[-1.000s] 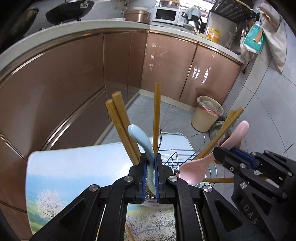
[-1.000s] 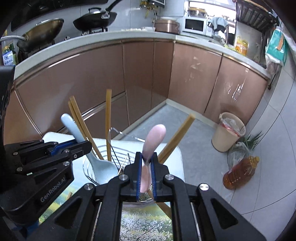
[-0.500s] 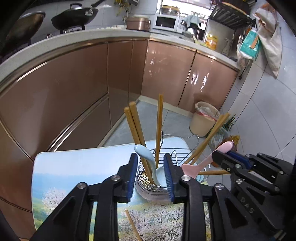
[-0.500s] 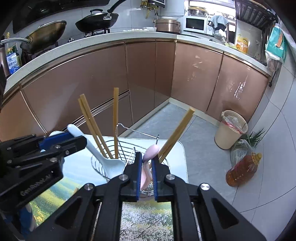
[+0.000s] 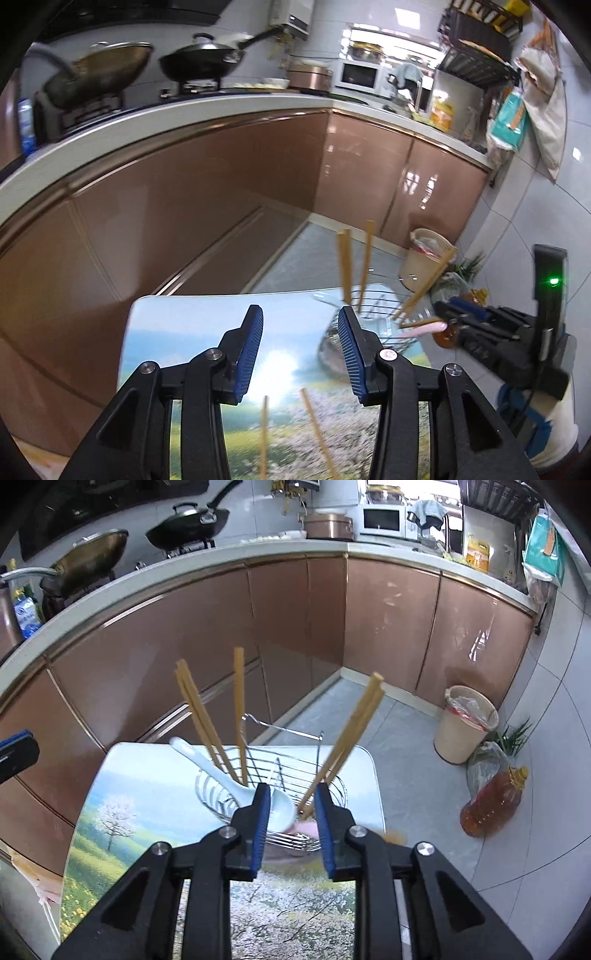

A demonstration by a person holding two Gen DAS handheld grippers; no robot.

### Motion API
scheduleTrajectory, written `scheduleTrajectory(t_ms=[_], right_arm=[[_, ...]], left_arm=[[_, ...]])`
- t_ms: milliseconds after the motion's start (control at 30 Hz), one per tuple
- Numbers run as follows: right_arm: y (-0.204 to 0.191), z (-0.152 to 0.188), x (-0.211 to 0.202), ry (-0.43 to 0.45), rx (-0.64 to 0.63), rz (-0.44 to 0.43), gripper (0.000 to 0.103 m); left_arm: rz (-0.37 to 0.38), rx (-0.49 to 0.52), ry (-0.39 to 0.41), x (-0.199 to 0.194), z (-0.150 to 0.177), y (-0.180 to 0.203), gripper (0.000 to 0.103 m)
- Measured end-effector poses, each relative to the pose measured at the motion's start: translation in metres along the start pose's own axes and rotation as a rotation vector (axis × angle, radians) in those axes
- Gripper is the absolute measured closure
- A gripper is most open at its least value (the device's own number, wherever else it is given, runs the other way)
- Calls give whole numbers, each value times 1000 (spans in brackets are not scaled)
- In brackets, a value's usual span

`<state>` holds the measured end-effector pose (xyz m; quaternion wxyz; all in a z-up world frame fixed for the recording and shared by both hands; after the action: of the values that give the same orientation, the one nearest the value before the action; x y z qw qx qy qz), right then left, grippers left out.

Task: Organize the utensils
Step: 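Open both tools to drop the spoons into the wire holder, then move both open tools back down over the last two chopsticks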

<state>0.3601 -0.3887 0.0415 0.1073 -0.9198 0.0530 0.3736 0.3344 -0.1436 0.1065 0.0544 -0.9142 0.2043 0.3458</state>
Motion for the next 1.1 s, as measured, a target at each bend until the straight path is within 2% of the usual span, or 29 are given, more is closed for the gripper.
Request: scheduleTrajectory(t_ms=[333, 567, 800, 1100], right_arm=[[-25, 19, -75, 71, -69, -44, 80], [-39, 47, -99, 35, -117, -67, 80], [-52, 76, -75, -97, -148, -94, 80], [-71, 116, 7, -303, -194, -122, 80]], left_arm=[[-29, -37, -12, -33, 25, -23, 61], [-12, -59, -59, -41, 58, -35, 61], [1, -23, -162, -22, 92, -35, 56], [46, -21, -384, 63, 139, -42, 56]])
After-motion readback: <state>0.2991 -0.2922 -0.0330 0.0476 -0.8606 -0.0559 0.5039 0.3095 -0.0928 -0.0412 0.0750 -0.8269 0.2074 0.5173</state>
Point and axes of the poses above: each gripper's, at about its wrist camera, not at the fingertips, and x roughly the way its jaws point, y to its right, z to its underside, the point moved 1 cm from there along x, roughly the way its jaws point, and after that the axes turned 6 degrees about x, right-handed, at the moved point
